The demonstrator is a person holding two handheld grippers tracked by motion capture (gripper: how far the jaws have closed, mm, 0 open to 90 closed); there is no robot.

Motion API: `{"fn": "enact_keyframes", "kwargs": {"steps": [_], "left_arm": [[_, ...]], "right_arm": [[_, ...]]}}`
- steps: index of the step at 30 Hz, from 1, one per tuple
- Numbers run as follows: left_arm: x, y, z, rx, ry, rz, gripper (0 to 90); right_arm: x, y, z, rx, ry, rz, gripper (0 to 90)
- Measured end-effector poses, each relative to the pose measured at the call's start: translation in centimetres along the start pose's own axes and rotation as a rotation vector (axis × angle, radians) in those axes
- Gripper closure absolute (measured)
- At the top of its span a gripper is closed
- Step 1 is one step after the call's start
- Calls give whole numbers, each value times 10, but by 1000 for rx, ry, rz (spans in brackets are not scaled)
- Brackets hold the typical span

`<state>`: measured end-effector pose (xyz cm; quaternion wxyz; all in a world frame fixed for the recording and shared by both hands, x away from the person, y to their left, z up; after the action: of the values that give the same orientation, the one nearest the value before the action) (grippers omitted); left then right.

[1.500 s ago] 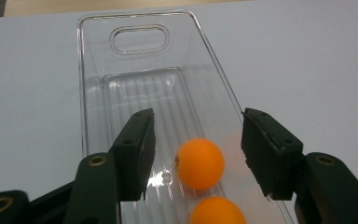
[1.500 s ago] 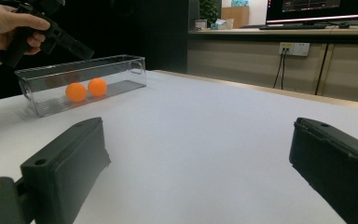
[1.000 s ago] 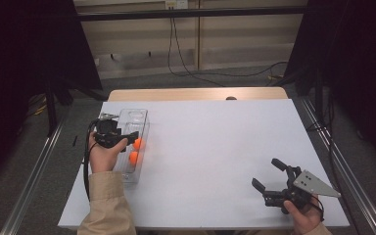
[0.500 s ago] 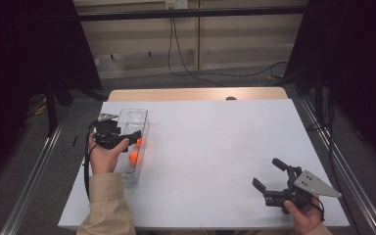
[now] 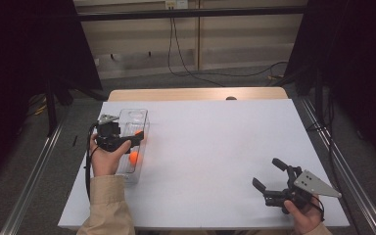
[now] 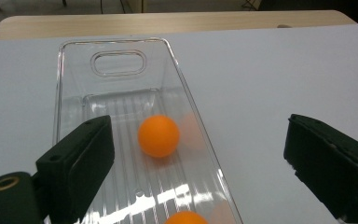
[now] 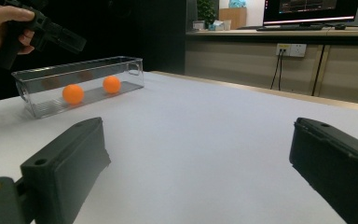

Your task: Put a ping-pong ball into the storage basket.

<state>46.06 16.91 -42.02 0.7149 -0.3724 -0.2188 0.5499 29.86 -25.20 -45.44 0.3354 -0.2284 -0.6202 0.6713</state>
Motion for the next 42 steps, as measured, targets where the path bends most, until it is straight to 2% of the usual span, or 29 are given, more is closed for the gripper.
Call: {"fn": "enact_keyframes", "kwargs": {"steps": [4, 14, 20, 29, 35, 42], "left_arm": [[-3, 2, 2, -12, 22, -18, 50], [-6, 12, 8, -58, 43, -15, 40], [-7, 14, 20, -115, 96, -26, 34], [-9, 25, 24, -140, 111, -30, 34], [-11, 28, 28, -175, 138, -17, 34], [-15, 34, 29, -196, 173, -31, 35]], "right_arm": [[0, 0, 0, 0, -2, -1, 29], [0, 0, 0, 0, -3, -1, 29], [1, 0, -1, 0, -5, 3, 29], [0, 0, -1, 2, -1, 0, 29], [0, 0, -1, -1, -1, -1, 29], [0, 0, -1, 0, -1, 2, 29]]}}
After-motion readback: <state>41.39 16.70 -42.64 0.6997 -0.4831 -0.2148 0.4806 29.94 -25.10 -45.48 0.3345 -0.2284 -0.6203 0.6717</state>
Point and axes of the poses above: each handheld gripper's, and its own axes: z roughly backward along the jaws, y roughly out of its underside, x roughly to its left, the point moved 7 cm from there along -z, roughly forward along the jaws, and after that the axes turned 8 degrees about -y, right-handed, at the moved point
